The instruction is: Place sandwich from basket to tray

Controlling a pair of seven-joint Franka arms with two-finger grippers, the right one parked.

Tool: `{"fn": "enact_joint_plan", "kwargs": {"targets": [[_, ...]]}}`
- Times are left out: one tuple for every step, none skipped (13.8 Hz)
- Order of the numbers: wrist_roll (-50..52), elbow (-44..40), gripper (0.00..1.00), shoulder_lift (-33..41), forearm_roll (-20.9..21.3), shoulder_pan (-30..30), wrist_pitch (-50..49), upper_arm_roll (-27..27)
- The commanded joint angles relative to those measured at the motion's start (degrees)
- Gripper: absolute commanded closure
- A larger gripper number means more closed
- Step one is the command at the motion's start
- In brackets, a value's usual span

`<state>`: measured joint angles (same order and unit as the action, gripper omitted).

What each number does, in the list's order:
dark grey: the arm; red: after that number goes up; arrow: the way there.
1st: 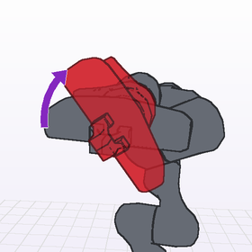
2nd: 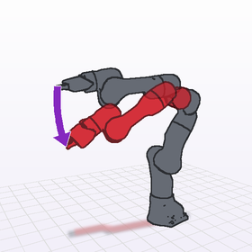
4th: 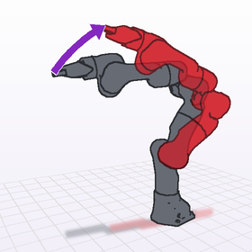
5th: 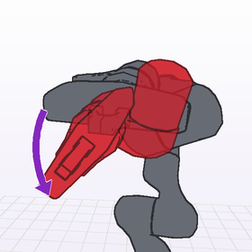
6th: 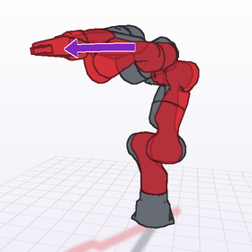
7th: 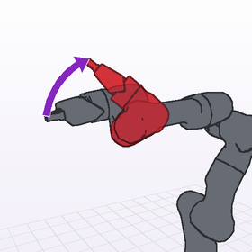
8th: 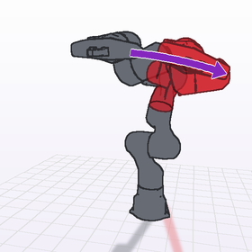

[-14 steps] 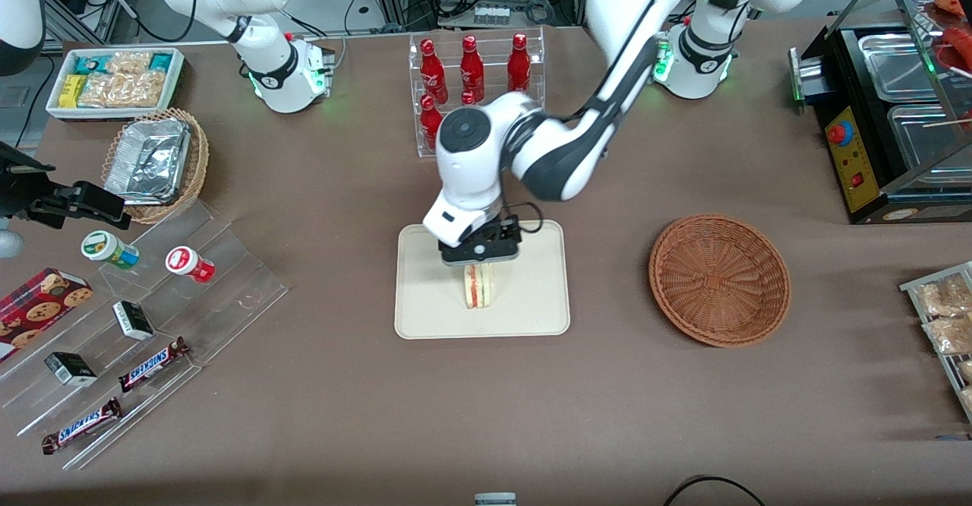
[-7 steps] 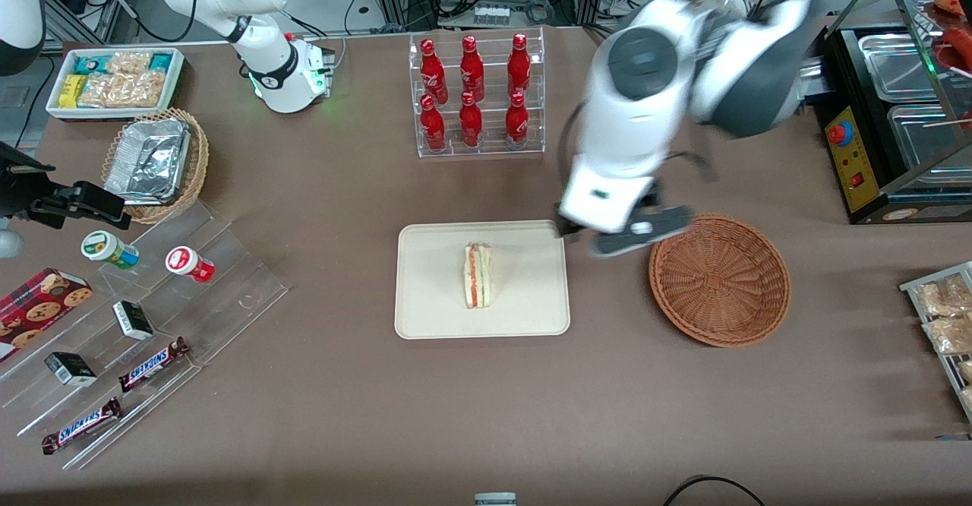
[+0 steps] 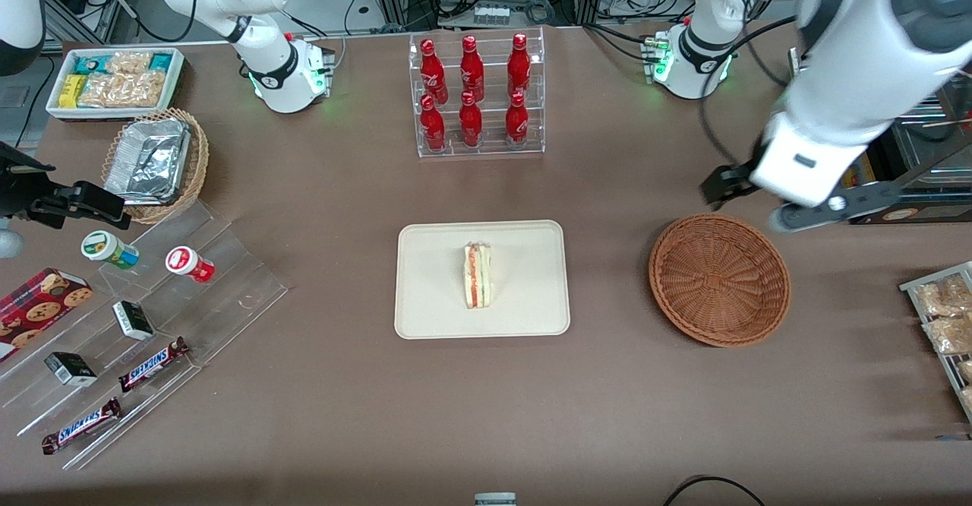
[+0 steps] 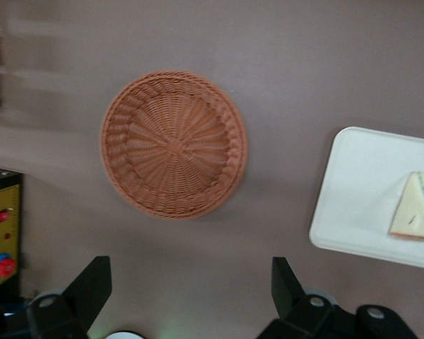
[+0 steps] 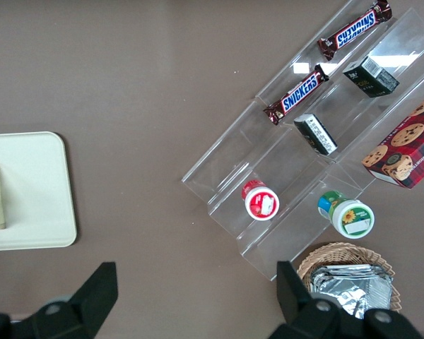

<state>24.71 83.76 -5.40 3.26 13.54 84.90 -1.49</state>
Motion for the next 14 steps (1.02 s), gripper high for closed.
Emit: {"fn": "enact_joint_plan", "kwargs": {"targets": [[-10.34, 7.64, 0.00, 7.76, -1.67, -5.96, -1.31, -0.62], [-13.69, 8.17, 0.00, 8.82, -2.02, -8.50, -2.19, -0.62], [-15.72, 8.43, 0.00, 9.35, -2.89, -9.92, -2.98, -0.62], [-17.48, 8.52, 0.00, 9.70, -3.60, -11.59, -3.34, -0.62], [-21.24, 8.52, 0.00, 9.88, -5.00, -13.17, -4.30, -0.62], [-25.89, 8.44, 0.00, 9.88, -5.27, -14.06, -5.26, -0.53], [-27.85, 8.44, 0.00, 9.88, -5.28, -14.06, -5.36, -0.44], [-27.52, 8.09, 0.00, 9.62, -4.84, -13.46, -5.19, -0.01], [-25.95, 7.74, 0.00, 9.36, -4.32, -12.67, -5.10, 0.00], [-22.89, 7.30, 0.00, 9.18, -3.44, -12.05, -5.01, 0.00], [-19.99, 6.16, 0.00, 8.40, -3.34, -11.78, -5.18, 0.00], [-19.35, 4.76, 0.00, 7.26, -3.34, -11.69, -5.62, 0.00], [-19.52, 4.22, 0.00, 6.98, -3.34, -11.69, -5.89, 0.00], [-19.52, 4.22, 0.00, 6.98, -3.69, -11.95, -5.89, -0.09]]}}
